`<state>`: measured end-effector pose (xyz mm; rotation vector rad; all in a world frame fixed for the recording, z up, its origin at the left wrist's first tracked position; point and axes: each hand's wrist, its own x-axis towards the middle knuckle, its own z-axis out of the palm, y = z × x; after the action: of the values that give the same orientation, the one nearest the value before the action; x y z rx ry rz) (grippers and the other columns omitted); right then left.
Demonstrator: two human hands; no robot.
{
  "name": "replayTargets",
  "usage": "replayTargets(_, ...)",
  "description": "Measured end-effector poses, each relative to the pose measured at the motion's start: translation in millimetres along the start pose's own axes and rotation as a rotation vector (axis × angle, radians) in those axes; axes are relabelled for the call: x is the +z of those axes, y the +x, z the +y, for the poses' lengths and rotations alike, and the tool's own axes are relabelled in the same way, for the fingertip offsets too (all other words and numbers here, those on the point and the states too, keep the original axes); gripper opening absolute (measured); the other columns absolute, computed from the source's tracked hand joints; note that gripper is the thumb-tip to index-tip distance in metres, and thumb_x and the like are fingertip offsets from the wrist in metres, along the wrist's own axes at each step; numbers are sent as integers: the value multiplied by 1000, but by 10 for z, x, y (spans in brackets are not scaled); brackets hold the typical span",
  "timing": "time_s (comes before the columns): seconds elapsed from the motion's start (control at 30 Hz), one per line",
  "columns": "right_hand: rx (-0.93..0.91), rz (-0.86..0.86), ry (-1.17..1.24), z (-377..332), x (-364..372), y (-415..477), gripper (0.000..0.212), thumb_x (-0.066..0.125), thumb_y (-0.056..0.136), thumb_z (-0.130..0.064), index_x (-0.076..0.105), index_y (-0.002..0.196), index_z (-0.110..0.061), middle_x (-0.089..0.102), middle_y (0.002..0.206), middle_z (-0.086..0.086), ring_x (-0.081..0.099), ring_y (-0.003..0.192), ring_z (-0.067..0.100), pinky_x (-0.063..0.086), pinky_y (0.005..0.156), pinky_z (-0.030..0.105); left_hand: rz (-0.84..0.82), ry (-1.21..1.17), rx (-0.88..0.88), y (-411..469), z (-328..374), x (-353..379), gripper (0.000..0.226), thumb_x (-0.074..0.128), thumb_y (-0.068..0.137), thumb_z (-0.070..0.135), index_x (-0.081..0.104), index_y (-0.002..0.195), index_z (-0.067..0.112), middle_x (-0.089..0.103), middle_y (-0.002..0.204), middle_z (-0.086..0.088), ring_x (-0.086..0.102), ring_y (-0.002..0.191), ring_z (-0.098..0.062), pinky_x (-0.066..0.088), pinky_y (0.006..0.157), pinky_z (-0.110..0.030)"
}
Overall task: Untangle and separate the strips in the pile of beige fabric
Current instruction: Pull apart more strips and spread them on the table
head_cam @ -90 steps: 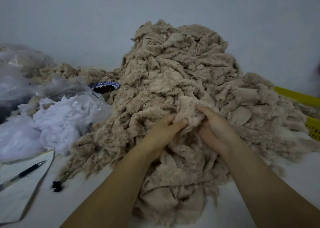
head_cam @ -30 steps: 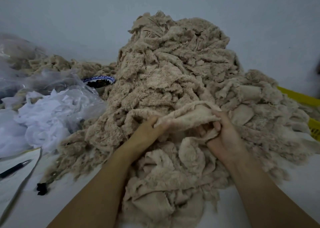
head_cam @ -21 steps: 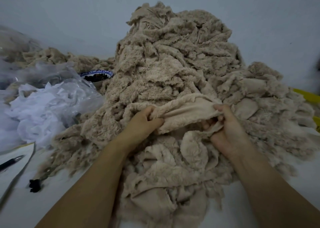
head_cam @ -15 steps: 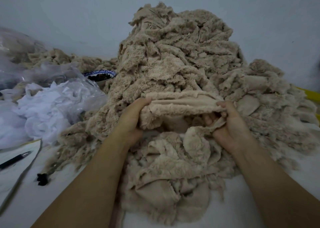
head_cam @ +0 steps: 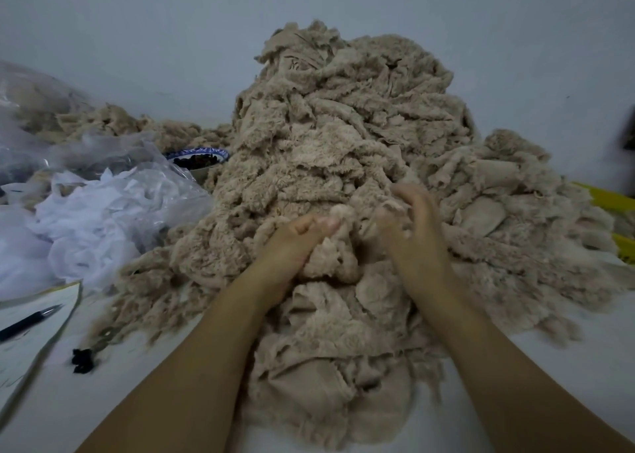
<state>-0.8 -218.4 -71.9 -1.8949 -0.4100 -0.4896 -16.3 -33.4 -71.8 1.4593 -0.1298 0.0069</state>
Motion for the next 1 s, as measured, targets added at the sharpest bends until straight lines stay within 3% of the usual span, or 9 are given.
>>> replayTargets(0.07,52,-215,-17,-51,108,-55,57,37,81,-84,46,125,-49,50,128,-19,50,113,-3,42,85,20,-36,162,50,-18,-10,58,24,66,75,55,73,80,33,75,88,7,69,83,-4,53,71,-14)
replayTargets(0.17,115,-398,-163,9,174,-53,45,42,82,-81,49,88,-37,56,77,-17,52,68,-3,39,61,21,-21,214,76,-18,-32,58,26,59,88,54,71,82,32,73,84,8,68,80,-4,52,69,-15)
replayTargets(0.3,127,-262,-23,40,104,-6,41,59,91,-57,43,68,-27,43,55,-14,40,48,0,33,45,14,27,221,84,12,-40,43,26,54,97,46,72,80,42,72,79,18,66,74,3,49,62,-12)
replayTargets(0.5,295,125,218,39,-139,107,42,60,94,-46,36,68,-25,36,49,-18,32,44,1,28,39,16,195,-492,-107,58,119,-167,35,64,86,41,71,93,8,73,90,-20,73,73,-30,59,55,-35)
replayTargets(0.67,198,-207,-29,93,-86,19,53,60,92,-51,33,54,-25,28,48,-12,29,43,6,23,43,23,359,-579,-92,115,70,-163,40,54,98,41,63,116,6,69,115,-15,69,101,-32,61,70,-42)
replayTargets(0.77,238,-164,-248,130,-222,92,46,59,96,-42,53,58,-16,47,52,5,48,53,16,35,47,25,449,-884,-49,79,141,-386,37,51,100,42,65,103,8,76,88,-13,74,79,-26,60,65,-38)
replayTargets(0.87,286,-204,-454,134,-306,88,45,51,97,-53,53,66,-20,49,62,-5,53,71,20,32,53,23,466,-941,3,37,172,-535,42,47,101,43,64,111,6,74,90,-15,71,78,-25,55,85,-44)
replayTargets(0.93,220,-285,-551,76,-209,40,60,31,93,-71,68,79,-25,62,85,-4,58,90,21,36,68,26,482,-756,20,37,186,-396,37,49,101,41,65,101,7,71,75,-9,66,55,-17,58,62,-34)
replayTargets(1.0,18,-245,-554,-12,-61,16,79,15,89,-78,74,107,-29,54,117,-10,42,115,13,31,91,28,494,-397,80,38,179,-169,31,50,101,41,68,93,17,66,65,-7,58,45,-14,49,40,-23)
